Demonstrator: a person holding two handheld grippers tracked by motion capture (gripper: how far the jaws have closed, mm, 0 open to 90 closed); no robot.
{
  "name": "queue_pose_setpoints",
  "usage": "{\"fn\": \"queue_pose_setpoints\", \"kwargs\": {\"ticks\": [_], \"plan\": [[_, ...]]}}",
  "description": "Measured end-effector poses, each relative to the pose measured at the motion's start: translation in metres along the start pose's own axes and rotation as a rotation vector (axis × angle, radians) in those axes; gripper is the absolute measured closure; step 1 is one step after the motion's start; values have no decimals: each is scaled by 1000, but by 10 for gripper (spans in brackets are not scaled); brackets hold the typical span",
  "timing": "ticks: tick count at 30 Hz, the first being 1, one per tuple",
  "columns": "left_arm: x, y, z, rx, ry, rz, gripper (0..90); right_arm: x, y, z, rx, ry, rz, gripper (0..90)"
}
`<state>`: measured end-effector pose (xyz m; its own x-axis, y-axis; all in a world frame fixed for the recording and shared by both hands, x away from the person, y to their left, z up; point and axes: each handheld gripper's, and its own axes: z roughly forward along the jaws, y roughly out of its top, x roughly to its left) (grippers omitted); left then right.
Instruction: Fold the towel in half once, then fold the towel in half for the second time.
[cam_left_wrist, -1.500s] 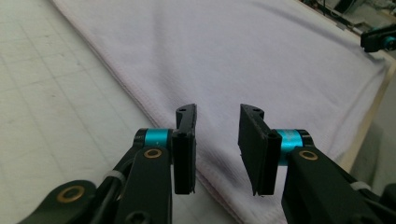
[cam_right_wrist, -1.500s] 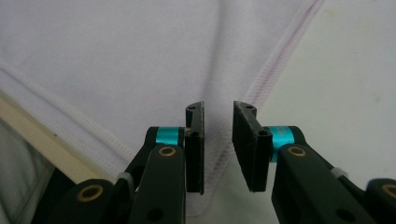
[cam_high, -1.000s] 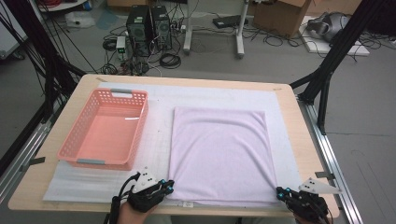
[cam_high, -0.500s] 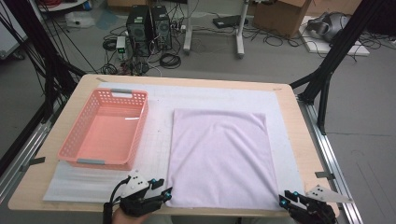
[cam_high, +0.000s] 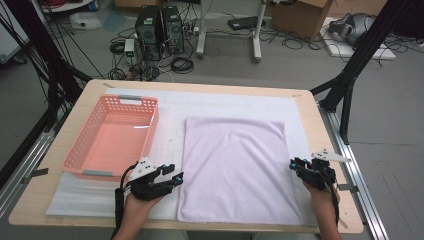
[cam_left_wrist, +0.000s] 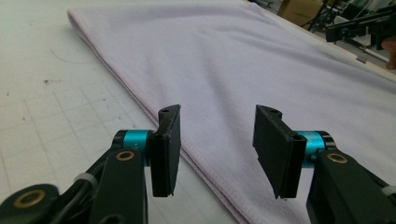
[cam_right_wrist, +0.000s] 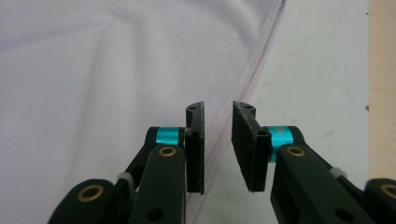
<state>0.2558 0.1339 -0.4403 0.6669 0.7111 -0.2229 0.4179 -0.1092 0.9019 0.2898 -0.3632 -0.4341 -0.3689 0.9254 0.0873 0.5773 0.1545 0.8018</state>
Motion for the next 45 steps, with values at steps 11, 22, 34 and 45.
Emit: {"fn": "queue_pose_setpoints", "kwargs": {"ticks": [11,22,34,45], "plan": [[6,11,22,-11,15,-13,497,-11,12,38,61,-55,-39,842],[12,15,22,-54,11,-38,448,-22,-2,4,-53,30,36,465],[12,26,21,-120,4,-19,230,-5,-8,-31,-143,118,-75,209],[13,25,24,-84,0,-18,259,-9,-8,-29,-131,110,-58,210]]}}
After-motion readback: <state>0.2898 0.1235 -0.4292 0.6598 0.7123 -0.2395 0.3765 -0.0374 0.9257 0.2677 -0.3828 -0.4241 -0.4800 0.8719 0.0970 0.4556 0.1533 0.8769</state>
